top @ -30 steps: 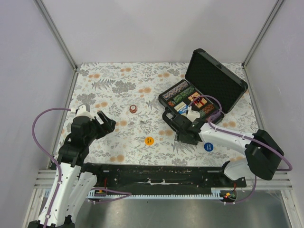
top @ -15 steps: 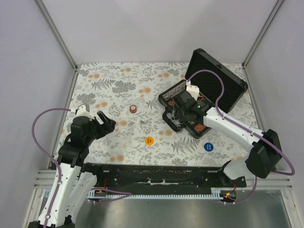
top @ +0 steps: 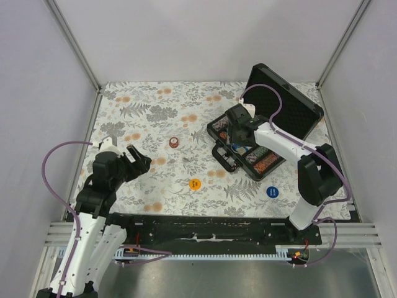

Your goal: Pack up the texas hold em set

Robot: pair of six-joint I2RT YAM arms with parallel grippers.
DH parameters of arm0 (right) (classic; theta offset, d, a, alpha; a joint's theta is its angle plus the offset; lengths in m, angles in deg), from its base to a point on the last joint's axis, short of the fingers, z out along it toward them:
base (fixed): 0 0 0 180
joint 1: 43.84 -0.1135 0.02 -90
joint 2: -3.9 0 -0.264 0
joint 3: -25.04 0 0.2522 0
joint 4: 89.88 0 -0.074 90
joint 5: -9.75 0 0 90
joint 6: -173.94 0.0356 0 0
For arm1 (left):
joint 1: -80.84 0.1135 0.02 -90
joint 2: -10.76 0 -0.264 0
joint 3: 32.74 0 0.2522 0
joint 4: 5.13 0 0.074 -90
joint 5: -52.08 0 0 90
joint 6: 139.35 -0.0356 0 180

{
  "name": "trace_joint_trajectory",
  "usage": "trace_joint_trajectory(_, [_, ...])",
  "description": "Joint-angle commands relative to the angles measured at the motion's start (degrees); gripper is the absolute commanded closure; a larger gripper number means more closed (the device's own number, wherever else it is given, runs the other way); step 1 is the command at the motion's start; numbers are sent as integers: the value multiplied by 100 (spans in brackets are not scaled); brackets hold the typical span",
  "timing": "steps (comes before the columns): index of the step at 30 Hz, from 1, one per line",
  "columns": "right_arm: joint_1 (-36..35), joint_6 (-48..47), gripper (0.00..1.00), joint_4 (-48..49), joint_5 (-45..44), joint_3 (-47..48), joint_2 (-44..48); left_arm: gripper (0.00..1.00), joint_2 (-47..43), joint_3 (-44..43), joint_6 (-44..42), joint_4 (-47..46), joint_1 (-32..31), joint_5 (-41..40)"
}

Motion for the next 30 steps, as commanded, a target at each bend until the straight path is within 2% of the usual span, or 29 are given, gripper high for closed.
trace_joint_trajectory(1, [94,-271,44,326,-34,309,-99,12,65,5,-86,-222,-4,-37])
trace_joint_trajectory(17, [147,-350,43,888,-605,115,-626,12,101,5,-60,-178,-31,-169])
trace_joint_trajectory(20, [147,-333,41,889,-622,98,-627,12,83,5,-51,-160,-48,-177])
trace_joint_trajectory(22, [147,-324,35,854,-535,98,-600,12,92,5,-51,-169,-48,-177])
trace_joint_trajectory(24, [138,-280,23,792,-447,89,-469,12,74,-4,-51,-151,-57,-186])
trace_joint_trajectory(27, [147,-262,11,687,-385,10,-74,12,4,-4,-51,-142,-66,-239])
trace_joint_trajectory(30, [147,-271,9,406,-368,45,374,12,-49,-22,-51,-125,-66,-274])
